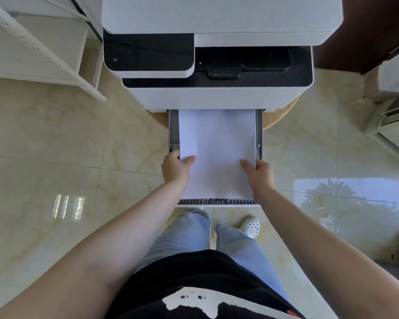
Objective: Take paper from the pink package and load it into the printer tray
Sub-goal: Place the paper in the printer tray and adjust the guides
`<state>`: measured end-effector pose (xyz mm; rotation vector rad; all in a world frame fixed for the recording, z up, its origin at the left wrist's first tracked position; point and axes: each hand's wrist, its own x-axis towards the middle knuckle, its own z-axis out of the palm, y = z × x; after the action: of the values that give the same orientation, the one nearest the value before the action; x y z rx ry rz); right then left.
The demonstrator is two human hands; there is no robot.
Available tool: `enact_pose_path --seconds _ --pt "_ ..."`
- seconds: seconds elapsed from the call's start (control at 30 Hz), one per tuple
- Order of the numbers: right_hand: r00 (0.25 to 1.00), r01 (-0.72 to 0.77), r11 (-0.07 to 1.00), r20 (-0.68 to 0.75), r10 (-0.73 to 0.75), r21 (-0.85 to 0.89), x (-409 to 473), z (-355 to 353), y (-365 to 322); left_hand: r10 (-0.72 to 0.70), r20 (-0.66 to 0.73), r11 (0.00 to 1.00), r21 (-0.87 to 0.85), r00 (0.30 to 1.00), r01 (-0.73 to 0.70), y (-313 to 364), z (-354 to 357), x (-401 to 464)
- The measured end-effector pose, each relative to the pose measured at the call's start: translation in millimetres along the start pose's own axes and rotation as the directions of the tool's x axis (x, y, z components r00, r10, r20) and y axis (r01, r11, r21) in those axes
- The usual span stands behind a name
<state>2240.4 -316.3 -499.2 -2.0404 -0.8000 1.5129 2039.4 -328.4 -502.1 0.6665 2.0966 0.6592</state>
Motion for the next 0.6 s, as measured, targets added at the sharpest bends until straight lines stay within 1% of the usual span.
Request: enact_pose_path --seconds 0.07,0.13,0.3,0.47,0.6 --pt "1.000 -0.011 0.999 -0.017 0.011 0.044 -2 4 3 0.035 -0.047 0.999 0.005 0.998 -0.034 -1 1 -3" --pt "0.999 -0.021 0.999 -0.037 0.023 0.049 0 6 4 0.029 -0.043 0.999 0.015 0.999 -0.029 -1 1 -3" --pt "0.998 -0.045 0.999 -0.045 0.045 0.000 8 6 -1 0.027 -0.023 0.999 0.037 0.999 -0.027 3 5 1" --pt "0.997 -0.064 0.997 -0.054 0.061 -0.043 10 9 -3 0.093 -0.016 0.990 0.105 0.996 -0.090 1 7 -3" --pt "0.998 -0.033 0.995 -0.055 0.027 -0.095 8 7 -2 0.126 -0.001 0.984 0.129 0.992 -0.125 -2 4 -8"
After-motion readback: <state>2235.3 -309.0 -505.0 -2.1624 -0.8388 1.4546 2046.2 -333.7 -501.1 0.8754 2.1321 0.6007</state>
